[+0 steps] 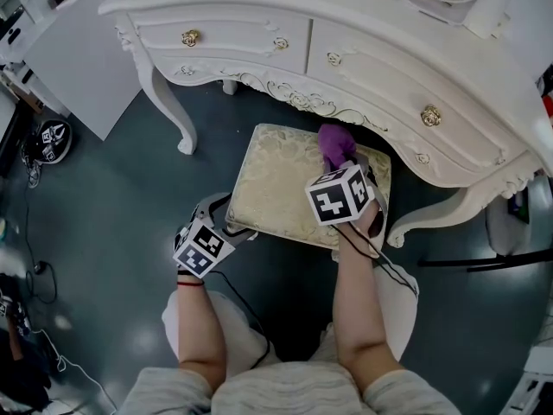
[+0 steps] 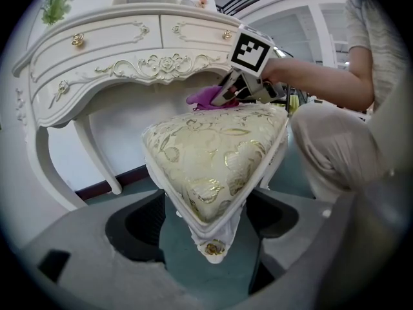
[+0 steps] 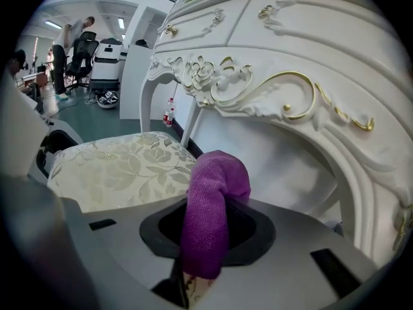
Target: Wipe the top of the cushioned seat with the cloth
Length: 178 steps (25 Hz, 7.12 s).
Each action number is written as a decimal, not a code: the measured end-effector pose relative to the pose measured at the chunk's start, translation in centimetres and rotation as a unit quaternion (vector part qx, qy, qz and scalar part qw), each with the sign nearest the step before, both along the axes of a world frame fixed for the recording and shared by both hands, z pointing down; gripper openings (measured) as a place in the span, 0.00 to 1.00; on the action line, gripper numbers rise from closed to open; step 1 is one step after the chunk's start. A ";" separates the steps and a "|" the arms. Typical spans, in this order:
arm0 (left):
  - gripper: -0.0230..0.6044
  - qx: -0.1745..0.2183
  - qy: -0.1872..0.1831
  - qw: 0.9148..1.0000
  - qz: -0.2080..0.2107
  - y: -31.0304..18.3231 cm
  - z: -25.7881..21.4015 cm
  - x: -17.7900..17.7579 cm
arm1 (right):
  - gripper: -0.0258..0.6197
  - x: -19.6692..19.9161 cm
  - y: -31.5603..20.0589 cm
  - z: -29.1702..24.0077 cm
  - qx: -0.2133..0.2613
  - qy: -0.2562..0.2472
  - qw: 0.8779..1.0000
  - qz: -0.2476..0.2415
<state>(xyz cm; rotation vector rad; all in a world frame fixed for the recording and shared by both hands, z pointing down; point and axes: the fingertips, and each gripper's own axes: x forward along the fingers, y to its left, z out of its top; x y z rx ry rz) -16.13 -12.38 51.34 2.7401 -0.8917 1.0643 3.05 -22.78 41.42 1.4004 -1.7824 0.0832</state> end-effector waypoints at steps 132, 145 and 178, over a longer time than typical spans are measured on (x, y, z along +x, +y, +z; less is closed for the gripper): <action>0.61 -0.044 0.015 0.998 0.041 0.1 0.6 0.9 | 0.18 8.1 16.2 0.5 -0.008 -0.047 0.999 -0.009; 0.61 -0.043 0.018 0.998 0.043 0.2 0.5 1.0 | 0.18 4.0 15.6 0.5 -0.016 -0.085 0.995 -0.046; 0.61 -0.049 0.014 0.997 0.058 0.3 1.0 0.8 | 0.18 -12.8 11.4 0.3 -0.006 -0.128 0.975 -0.182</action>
